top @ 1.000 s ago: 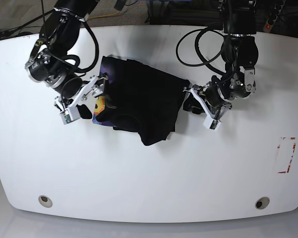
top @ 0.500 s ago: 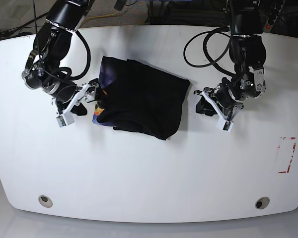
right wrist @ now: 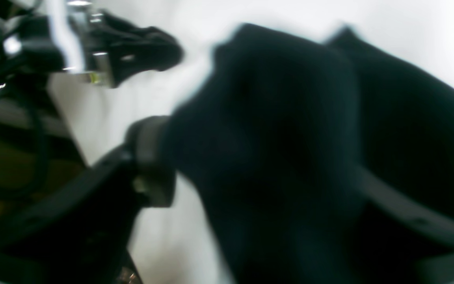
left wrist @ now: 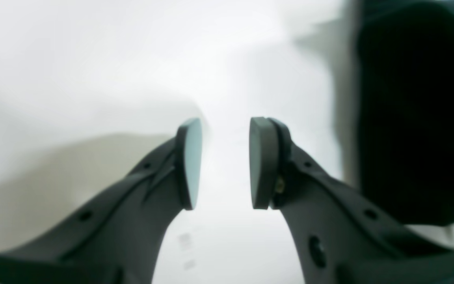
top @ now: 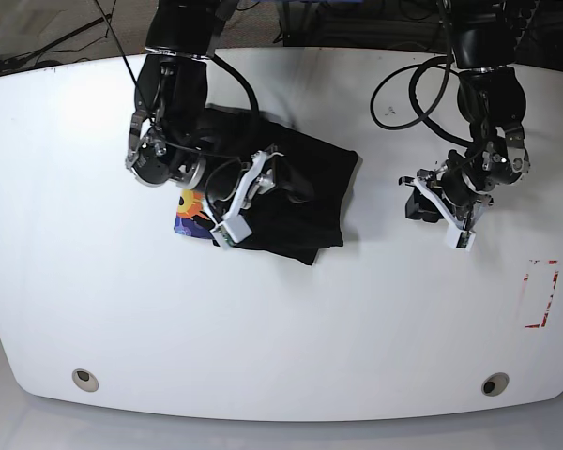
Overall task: Fold the T-shirt properly
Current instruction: 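Press and tuck the bundle's edge with the right gripper, then push the folded bundle with both grippers to square it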
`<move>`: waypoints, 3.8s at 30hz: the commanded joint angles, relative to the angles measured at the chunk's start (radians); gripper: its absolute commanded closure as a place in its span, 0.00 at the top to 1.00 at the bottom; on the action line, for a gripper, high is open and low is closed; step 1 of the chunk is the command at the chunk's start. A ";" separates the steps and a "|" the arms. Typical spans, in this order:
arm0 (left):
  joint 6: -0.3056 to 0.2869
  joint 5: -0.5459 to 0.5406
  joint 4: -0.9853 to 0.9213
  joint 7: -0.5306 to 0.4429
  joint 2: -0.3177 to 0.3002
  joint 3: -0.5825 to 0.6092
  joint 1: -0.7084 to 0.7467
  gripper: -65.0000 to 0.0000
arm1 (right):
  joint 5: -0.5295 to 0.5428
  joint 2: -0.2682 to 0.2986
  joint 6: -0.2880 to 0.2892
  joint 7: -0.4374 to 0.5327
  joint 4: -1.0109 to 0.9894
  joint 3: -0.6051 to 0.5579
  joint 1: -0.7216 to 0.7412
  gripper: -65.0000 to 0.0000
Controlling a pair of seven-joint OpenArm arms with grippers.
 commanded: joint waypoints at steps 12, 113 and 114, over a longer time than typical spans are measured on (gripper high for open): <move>-0.005 -0.015 0.028 -0.012 -0.065 -0.013 -0.013 0.29 | -0.153 -0.016 0.002 0.137 0.087 -0.357 -0.013 0.70; -0.183 -0.004 0.088 -0.020 -0.022 0.490 -0.062 0.29 | -0.248 0.420 0.002 0.510 -0.519 -0.111 0.192 0.68; -0.183 -0.004 0.050 -0.022 -0.022 0.486 -0.074 0.29 | -0.248 0.426 0.002 0.535 -0.542 -0.113 0.192 0.68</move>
